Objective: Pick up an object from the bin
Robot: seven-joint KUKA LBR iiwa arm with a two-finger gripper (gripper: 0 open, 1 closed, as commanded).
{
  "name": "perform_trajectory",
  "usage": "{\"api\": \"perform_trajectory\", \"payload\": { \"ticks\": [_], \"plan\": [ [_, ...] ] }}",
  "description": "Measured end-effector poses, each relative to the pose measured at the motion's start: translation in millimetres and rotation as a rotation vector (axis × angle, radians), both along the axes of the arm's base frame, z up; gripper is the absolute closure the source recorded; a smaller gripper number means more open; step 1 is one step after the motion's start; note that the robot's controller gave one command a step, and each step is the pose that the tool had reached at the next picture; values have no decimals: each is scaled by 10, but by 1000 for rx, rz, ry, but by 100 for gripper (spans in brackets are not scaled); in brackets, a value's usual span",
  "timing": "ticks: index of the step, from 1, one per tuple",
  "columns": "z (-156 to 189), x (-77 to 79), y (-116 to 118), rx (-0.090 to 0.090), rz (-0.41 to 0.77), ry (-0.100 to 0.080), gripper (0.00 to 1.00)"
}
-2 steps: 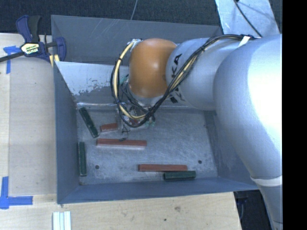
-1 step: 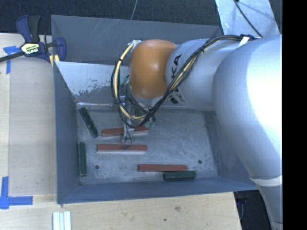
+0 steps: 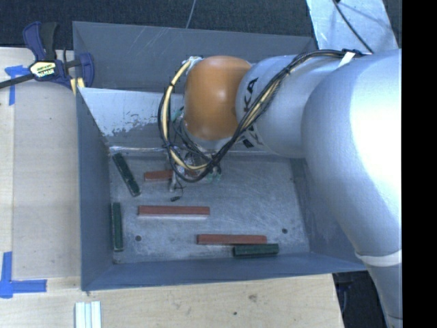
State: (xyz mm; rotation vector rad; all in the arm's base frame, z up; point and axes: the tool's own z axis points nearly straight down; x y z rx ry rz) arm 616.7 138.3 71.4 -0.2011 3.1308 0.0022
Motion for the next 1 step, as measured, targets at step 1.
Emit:
{"api": "perform_trajectory", "payload": {
  "ticks": [1],
  "plan": [
    [0, 0, 0, 0, 0, 0, 100]
  ]
}}
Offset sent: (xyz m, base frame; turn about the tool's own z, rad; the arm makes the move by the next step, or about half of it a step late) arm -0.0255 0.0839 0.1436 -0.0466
